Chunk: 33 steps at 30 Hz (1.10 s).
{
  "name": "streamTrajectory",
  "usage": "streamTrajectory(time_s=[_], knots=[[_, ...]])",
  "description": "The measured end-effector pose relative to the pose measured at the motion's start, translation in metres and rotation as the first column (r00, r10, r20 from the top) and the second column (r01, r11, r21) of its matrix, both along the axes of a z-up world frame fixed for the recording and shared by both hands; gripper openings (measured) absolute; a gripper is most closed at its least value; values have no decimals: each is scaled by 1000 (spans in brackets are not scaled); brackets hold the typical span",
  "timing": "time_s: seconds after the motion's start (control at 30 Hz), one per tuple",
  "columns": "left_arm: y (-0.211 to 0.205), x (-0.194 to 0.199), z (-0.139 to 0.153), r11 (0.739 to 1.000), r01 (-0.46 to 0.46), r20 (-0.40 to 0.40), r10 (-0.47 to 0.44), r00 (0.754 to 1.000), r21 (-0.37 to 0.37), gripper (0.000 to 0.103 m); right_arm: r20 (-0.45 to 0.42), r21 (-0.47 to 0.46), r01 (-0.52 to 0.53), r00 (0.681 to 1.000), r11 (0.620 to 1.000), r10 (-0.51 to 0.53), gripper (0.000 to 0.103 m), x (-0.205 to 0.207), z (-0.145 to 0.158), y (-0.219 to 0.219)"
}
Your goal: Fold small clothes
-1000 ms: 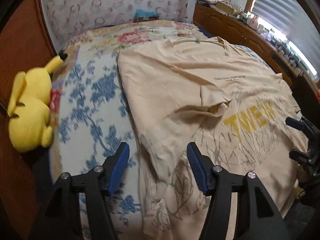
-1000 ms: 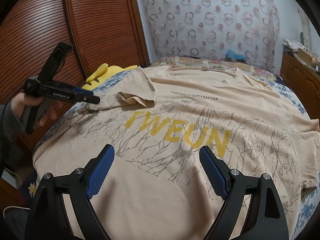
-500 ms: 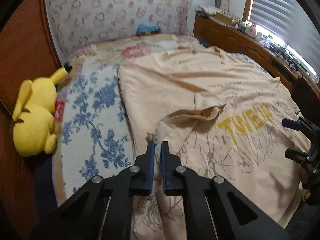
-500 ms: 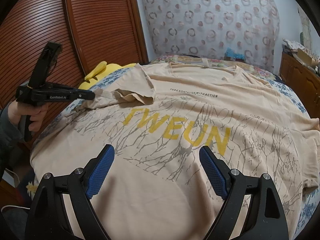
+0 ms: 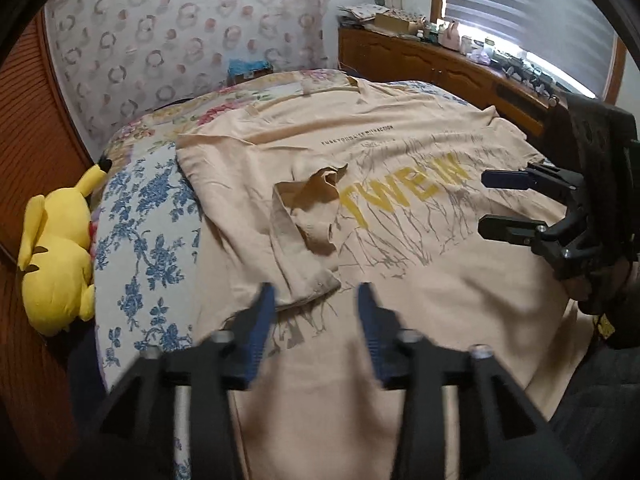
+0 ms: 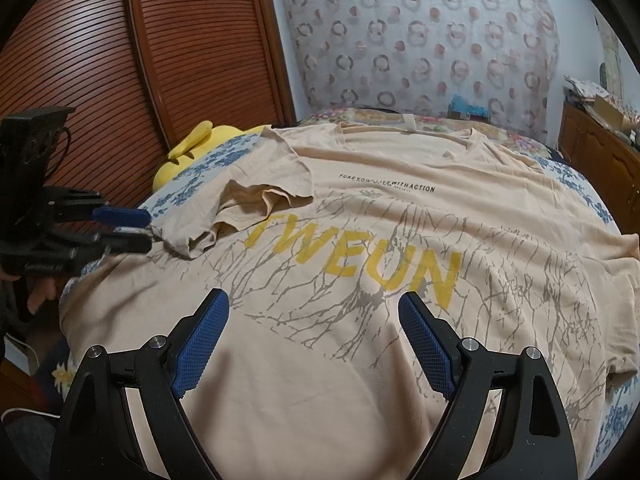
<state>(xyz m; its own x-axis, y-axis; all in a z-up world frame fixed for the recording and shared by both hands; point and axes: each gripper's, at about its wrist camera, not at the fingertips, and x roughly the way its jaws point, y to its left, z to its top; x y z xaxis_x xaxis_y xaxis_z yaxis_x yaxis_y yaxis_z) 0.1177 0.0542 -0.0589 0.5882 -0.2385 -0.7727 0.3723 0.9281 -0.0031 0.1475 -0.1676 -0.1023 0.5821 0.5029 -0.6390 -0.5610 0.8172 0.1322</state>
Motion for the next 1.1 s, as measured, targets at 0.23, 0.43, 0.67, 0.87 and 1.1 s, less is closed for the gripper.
streamTrajectory(time_s=[0.23,0.43,0.67,0.87,1.1], knots=[[15,11,-5,997,-80,16,80,997,-1,47,-1,2,0,1000,1000,0,89,0,1,-1],[40,25,-25,984,-175,12,175,985,30,50,-18,-10,-14,1000,1000,14,89,4,2,-1],[57,34,-41,974,-226,-13,225,974,-6,59,14,-37,-53,998,998,53,88,22,21,13],[63,35,-45,967,-251,-19,251,968,-51,63,-2,-55,-90,996,994,90,80,56,33,38],[64,35,-45,966,-255,-19,255,967,-52,64,-128,-86,-123,986,989,111,59,112,13,76]])
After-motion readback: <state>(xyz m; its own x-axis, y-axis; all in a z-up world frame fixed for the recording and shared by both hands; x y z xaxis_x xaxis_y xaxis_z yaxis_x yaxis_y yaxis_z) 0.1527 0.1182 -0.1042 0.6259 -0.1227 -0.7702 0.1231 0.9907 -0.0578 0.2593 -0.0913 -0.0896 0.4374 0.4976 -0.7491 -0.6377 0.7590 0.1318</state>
